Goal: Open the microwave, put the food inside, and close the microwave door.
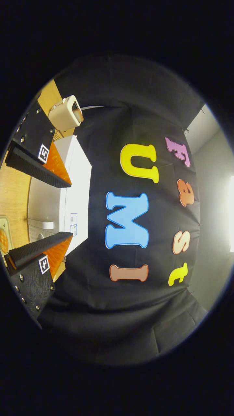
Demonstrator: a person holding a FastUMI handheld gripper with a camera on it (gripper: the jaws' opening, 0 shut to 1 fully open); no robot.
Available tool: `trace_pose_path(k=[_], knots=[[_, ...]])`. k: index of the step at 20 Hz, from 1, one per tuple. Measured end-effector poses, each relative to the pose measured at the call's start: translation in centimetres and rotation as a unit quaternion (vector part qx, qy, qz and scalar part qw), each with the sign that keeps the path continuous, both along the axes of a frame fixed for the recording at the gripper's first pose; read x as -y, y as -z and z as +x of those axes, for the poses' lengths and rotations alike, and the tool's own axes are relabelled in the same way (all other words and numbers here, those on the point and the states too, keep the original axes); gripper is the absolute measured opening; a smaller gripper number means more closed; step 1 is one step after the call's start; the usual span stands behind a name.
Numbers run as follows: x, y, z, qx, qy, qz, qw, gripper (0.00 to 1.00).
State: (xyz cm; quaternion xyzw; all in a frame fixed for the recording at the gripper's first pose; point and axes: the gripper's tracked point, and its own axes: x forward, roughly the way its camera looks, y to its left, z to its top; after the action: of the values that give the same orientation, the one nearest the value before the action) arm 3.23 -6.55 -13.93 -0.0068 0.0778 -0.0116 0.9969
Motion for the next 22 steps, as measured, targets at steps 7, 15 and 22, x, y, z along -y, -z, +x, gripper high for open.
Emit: trace_pose_path(k=[7, 15, 22], knots=[[3.4, 8.0, 3.1, -0.047, 0.028, 0.007, 0.999, 0.88], [5.4, 15.2, 5.9, -0.084, 0.043, 0.013, 0.995, 0.85], [5.3, 19.5, 7.8, -0.108, 0.034, 0.009, 0.993, 0.64]])
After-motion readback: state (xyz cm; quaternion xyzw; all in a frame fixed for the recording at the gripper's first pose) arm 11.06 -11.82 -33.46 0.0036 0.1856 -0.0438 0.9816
